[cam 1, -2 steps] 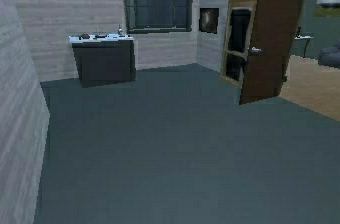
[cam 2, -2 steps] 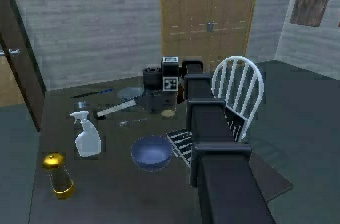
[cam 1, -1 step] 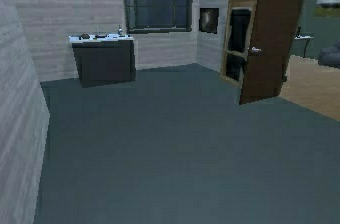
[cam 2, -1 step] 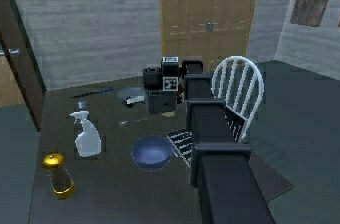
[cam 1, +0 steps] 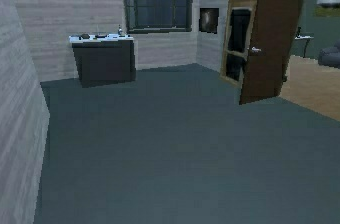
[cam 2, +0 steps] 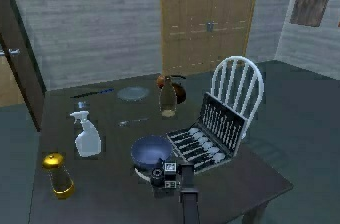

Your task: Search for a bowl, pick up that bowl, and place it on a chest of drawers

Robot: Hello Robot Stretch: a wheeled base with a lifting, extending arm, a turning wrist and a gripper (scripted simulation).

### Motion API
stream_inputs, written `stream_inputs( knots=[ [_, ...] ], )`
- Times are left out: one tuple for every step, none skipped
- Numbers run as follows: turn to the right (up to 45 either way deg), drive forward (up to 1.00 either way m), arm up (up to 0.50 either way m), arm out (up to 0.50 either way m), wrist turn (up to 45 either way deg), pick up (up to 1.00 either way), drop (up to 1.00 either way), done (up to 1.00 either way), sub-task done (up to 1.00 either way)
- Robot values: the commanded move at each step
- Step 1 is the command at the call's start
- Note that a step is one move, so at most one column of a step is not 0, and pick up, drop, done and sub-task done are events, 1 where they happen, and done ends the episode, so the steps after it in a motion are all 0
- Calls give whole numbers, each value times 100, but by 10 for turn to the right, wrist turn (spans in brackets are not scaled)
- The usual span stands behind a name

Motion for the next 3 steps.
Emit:
stream_inputs(
  knots=[
    [0,0,0,0,0,100,0,0,0],
    [0,0,10,0,0,0,0,0,0],
    [0,0,20,0,0,0,0,0,0]
  ],
)
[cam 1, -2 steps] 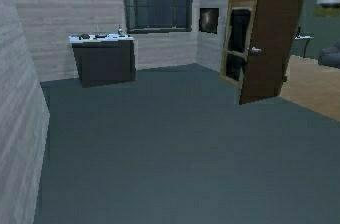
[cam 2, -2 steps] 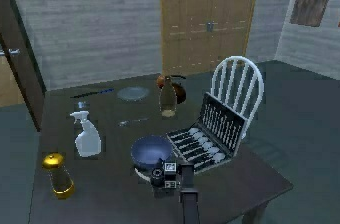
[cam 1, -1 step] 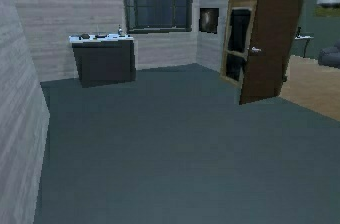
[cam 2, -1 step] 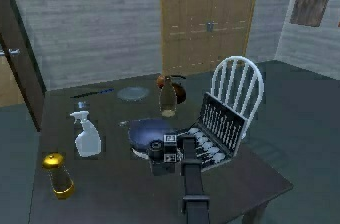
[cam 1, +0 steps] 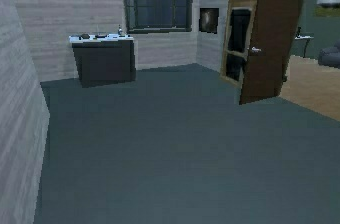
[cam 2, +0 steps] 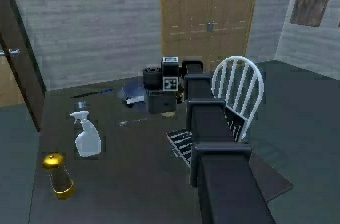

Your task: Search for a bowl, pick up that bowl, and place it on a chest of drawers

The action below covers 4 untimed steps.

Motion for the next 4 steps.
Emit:
stream_inputs(
  knots=[
    [0,0,0,0,-450,0,0,0,0],
    [0,0,0,0,-450,0,0,0,0],
    [0,0,0,0,-240,0,0,0,0],
    [0,0,0,-30,0,0,0,0,0]
  ],
)
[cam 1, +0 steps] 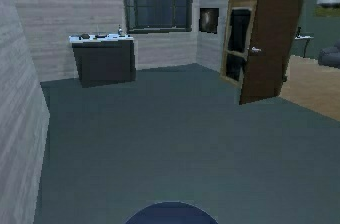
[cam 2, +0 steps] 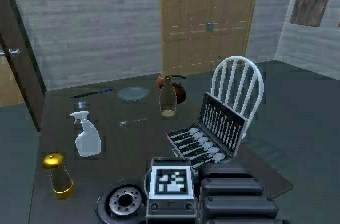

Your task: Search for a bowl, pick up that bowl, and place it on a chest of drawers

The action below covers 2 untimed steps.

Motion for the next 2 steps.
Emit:
stream_inputs(
  knots=[
    [-270,0,0,0,0,0,0,0,0],
    [0,100,0,0,0,0,0,0,0]
  ],
)
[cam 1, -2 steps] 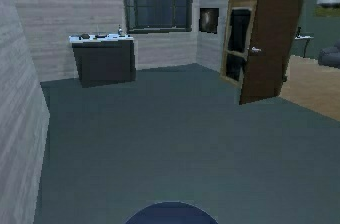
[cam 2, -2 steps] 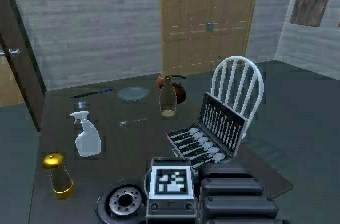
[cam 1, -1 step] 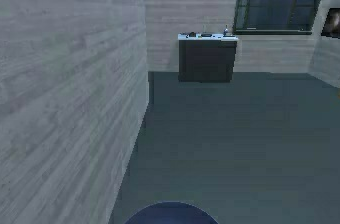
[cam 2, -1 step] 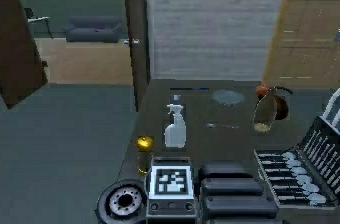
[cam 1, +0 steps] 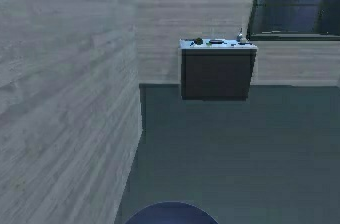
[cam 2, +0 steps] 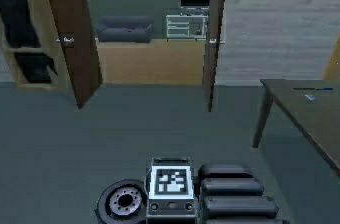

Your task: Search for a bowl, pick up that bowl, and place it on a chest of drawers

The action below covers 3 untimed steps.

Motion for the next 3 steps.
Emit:
stream_inputs(
  knots=[
    [0,100,0,0,0,0,0,0,0],
    [0,100,0,0,0,0,0,0,0],
    [-30,0,0,0,0,0,0,0,0]
  ],
)
